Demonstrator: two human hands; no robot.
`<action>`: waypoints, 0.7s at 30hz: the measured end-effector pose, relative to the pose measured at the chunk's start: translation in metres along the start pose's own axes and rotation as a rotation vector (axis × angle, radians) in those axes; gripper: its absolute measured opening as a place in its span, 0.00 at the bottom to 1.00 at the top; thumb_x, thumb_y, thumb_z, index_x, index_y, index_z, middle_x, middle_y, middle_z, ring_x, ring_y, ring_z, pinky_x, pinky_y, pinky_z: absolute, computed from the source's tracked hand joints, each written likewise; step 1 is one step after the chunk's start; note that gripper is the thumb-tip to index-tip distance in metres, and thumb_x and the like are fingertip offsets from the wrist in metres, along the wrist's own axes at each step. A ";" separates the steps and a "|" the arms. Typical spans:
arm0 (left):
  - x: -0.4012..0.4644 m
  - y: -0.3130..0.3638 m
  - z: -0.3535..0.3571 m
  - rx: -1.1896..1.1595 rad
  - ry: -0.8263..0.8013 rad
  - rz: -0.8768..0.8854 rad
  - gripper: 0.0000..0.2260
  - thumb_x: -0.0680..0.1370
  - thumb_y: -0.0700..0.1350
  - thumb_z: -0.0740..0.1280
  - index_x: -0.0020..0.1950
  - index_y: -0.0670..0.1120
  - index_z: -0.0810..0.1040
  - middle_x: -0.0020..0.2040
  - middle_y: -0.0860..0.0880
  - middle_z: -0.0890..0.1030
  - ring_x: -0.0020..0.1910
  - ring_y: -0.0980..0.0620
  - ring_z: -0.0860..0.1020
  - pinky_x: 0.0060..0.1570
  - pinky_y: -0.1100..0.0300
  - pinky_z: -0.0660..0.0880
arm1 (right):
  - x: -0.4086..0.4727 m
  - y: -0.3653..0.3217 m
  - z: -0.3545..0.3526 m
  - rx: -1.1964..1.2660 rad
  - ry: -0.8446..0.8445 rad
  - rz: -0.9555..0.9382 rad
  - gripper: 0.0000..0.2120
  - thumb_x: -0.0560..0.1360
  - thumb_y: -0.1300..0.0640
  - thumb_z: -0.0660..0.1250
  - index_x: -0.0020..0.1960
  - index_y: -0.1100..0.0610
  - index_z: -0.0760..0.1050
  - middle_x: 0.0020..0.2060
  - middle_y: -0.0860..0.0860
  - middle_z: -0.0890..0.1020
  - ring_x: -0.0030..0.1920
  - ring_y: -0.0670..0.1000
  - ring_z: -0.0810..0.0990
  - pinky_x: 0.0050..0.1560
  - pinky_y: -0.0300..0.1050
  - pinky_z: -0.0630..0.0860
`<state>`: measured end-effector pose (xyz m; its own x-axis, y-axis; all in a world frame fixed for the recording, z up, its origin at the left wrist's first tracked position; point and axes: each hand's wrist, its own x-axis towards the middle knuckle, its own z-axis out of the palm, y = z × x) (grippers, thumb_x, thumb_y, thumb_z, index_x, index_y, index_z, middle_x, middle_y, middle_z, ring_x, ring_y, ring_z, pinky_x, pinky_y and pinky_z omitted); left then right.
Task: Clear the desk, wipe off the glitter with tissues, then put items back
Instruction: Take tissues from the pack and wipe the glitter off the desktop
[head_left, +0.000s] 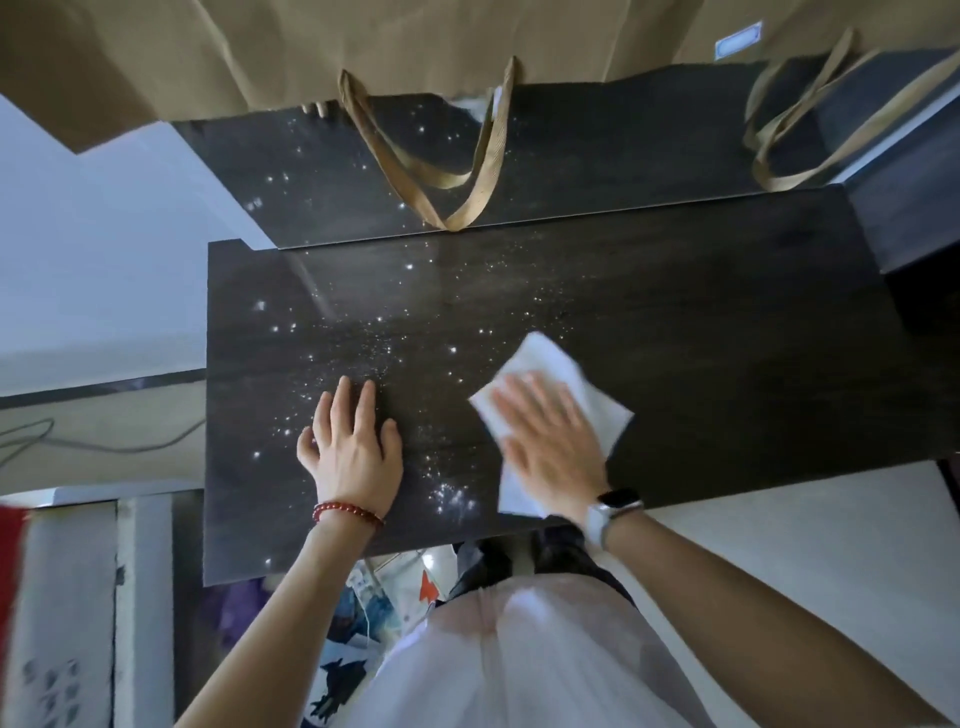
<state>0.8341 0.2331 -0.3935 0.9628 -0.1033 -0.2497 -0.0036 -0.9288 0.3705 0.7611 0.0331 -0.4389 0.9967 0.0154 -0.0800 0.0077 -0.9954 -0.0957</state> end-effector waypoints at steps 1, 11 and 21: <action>0.003 0.005 0.002 0.013 -0.027 0.007 0.22 0.78 0.48 0.56 0.72 0.49 0.60 0.75 0.46 0.56 0.74 0.45 0.51 0.70 0.41 0.49 | -0.002 0.024 0.000 -0.013 0.032 0.146 0.24 0.78 0.48 0.46 0.72 0.53 0.57 0.71 0.53 0.65 0.72 0.54 0.58 0.70 0.56 0.52; 0.032 0.024 0.010 0.126 -0.101 -0.010 0.25 0.79 0.51 0.54 0.74 0.52 0.49 0.77 0.48 0.44 0.75 0.44 0.41 0.71 0.37 0.41 | 0.093 0.058 -0.014 0.081 0.122 0.524 0.26 0.75 0.48 0.46 0.72 0.55 0.58 0.72 0.58 0.63 0.72 0.62 0.59 0.70 0.64 0.52; 0.061 0.050 0.014 0.080 -0.068 -0.114 0.26 0.77 0.53 0.57 0.74 0.53 0.53 0.77 0.50 0.47 0.75 0.45 0.42 0.71 0.39 0.42 | 0.077 0.152 -0.025 -0.040 0.042 0.394 0.23 0.77 0.54 0.47 0.70 0.60 0.60 0.69 0.61 0.66 0.70 0.60 0.61 0.70 0.57 0.54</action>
<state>0.8885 0.1751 -0.4024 0.9375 -0.0170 -0.3474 0.0807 -0.9609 0.2647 0.8415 -0.1196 -0.4350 0.9265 -0.3711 -0.0623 -0.3732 -0.9273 -0.0270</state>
